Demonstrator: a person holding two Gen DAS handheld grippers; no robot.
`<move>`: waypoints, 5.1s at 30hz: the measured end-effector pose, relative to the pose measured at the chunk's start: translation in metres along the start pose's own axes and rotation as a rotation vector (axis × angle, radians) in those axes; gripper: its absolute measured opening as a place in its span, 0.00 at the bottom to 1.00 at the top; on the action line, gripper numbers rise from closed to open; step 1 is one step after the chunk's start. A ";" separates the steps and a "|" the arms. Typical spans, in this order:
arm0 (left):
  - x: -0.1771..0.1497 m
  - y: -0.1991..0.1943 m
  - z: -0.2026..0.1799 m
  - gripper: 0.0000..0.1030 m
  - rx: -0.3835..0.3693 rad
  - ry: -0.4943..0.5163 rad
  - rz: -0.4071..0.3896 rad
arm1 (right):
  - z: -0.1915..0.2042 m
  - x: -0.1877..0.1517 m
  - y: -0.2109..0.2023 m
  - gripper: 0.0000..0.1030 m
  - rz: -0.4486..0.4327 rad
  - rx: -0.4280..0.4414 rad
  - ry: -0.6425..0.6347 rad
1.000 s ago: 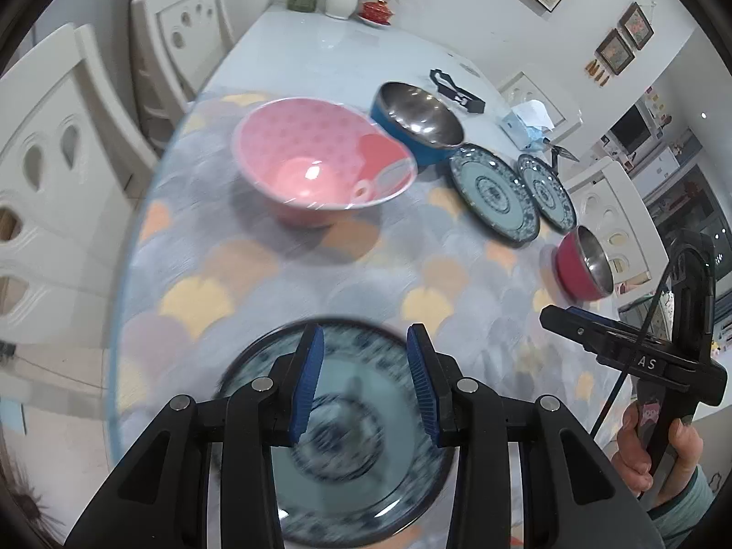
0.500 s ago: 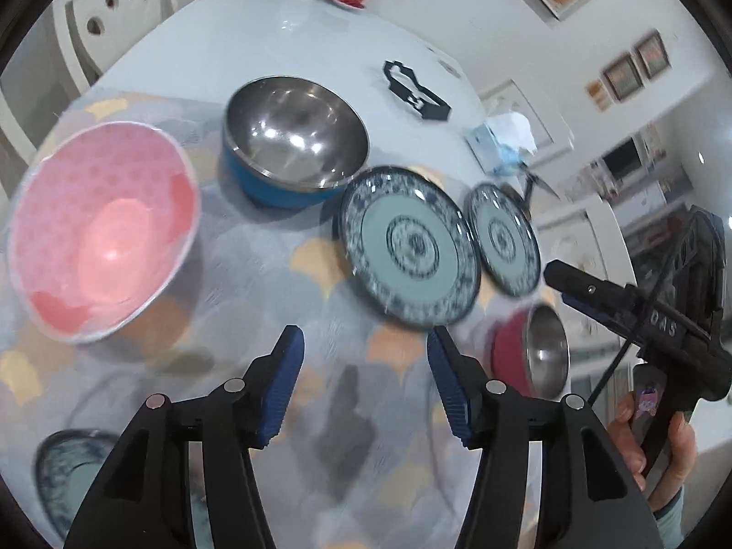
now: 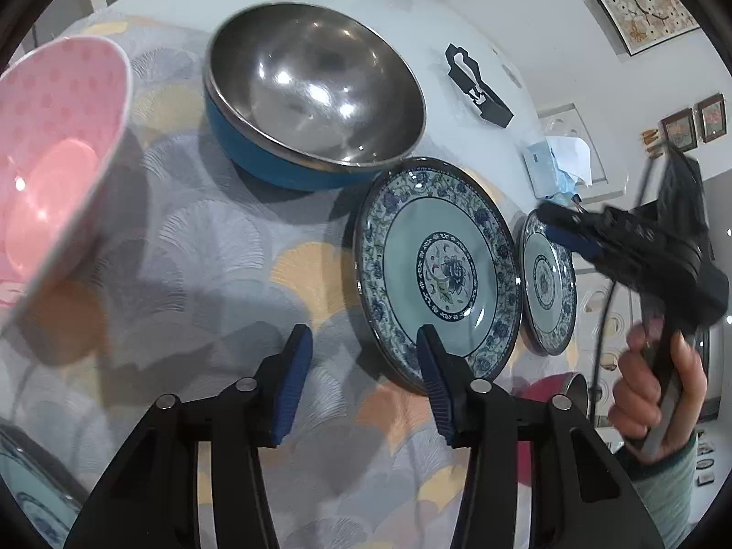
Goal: Organize plates and bowls
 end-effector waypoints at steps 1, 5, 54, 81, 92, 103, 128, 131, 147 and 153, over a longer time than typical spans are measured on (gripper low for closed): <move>-0.001 0.002 0.000 0.39 0.007 -0.003 -0.003 | 0.003 0.002 0.004 0.37 0.004 0.005 -0.022; -0.001 0.007 0.004 0.36 0.018 -0.020 -0.020 | 0.015 0.004 0.023 0.34 0.024 -0.032 -0.157; -0.072 -0.057 0.056 0.24 0.026 0.157 0.097 | 0.093 -0.253 -0.029 0.29 0.010 0.100 -0.075; -0.083 -0.209 0.077 0.20 -0.029 0.100 -0.081 | 0.202 -0.265 -0.112 0.25 -0.050 0.140 -0.075; -0.099 -0.237 0.150 0.20 0.033 0.032 -0.085 | 0.272 -0.290 -0.091 0.25 -0.024 0.126 -0.149; -0.106 -0.223 0.175 0.20 0.031 0.019 -0.051 | 0.277 -0.298 -0.071 0.26 0.011 0.063 -0.154; -0.100 -0.257 0.164 0.26 0.039 0.079 -0.101 | 0.226 -0.286 -0.116 0.85 -0.111 -0.271 -0.159; -0.097 -0.251 0.135 0.31 0.051 0.158 -0.084 | 0.214 -0.283 -0.143 0.85 -0.180 -0.354 -0.178; -0.048 -0.180 -0.066 0.67 -0.089 0.444 -0.118 | -0.003 -0.240 -0.218 0.34 -0.212 -0.299 0.293; -0.020 -0.100 -0.136 0.65 -0.156 0.415 -0.073 | -0.111 -0.203 -0.211 0.36 -0.199 -0.343 0.361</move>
Point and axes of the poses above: each gripper's, at about its wrist camera, not at the fingertips, and y roughly the way its jaws point, z to its left, x to its top, the point moved 10 cm from there along y, roughly the way its jaws point, and after that the axes turned 14 degrees about -x, right-handed, at the moved point
